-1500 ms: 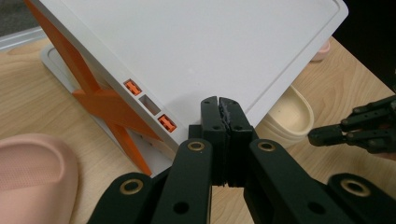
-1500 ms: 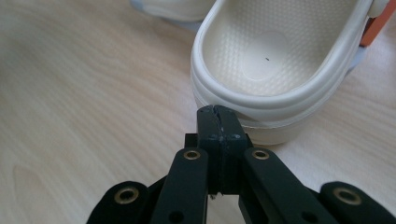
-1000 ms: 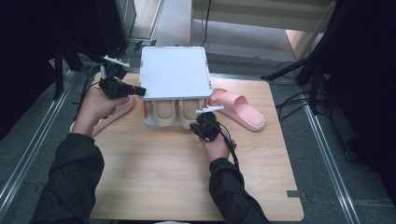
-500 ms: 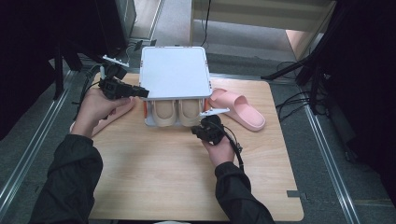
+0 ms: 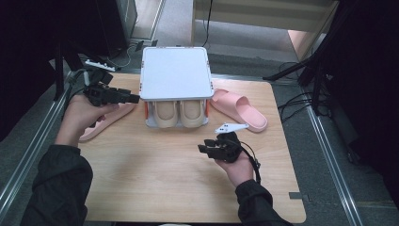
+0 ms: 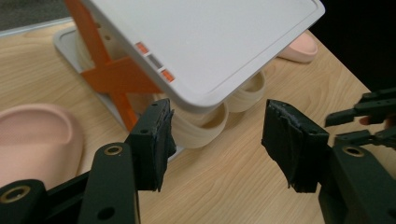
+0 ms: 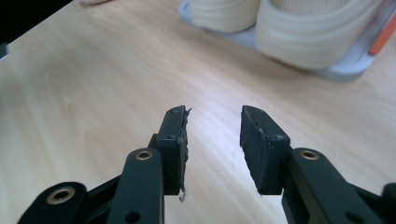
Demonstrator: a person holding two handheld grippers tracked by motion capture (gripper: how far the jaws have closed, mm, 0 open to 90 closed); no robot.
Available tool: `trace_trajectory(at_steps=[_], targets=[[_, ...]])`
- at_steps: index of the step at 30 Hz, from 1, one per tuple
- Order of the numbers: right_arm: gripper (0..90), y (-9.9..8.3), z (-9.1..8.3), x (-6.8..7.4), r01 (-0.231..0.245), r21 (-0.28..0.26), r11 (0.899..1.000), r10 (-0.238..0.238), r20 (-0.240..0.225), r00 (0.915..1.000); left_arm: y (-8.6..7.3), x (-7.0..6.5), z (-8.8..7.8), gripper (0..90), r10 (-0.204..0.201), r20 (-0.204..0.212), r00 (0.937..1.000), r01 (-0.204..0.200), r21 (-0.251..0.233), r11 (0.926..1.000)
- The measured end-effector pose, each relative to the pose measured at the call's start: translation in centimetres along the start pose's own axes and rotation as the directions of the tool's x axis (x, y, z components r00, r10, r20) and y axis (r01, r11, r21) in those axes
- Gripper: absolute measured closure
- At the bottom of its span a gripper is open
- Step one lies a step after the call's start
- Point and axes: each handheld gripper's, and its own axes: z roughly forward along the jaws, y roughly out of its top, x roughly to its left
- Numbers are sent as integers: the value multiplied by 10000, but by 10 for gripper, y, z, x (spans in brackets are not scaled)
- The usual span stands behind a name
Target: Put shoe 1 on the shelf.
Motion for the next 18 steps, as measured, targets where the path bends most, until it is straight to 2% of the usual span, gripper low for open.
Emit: trace_trajectory(at_steps=[2, 4, 8, 10, 18], targets=[[621, -8, -8, -1, -121, -56, 9999, 120, -112, 9999, -3, 2, -3, 413, -20, -46, 10000, 20, -54, 10000], [613, -12, -15, -4, -261, -53, 9996, 261, -168, 9995, -13, 7, -10, 410, -135, -216, 9997, 129, -274, 9995], [590, -12, -25, -10, -343, -114, 9993, 340, -218, 9992, -24, 12, -17, 410, -196, -410, 9990, 179, -424, 9989], [588, -12, -26, -12, -233, -26, 9997, 233, -182, 9996, -35, 17, -23, 412, -342, -676, 9971, 308, -506, 9982], [581, -4, -16, -13, -63, 127, 9999, 69, -470, 9989, -61, 32, -32, 416, -567, -1061, 9927, 502, -627, 9968]])
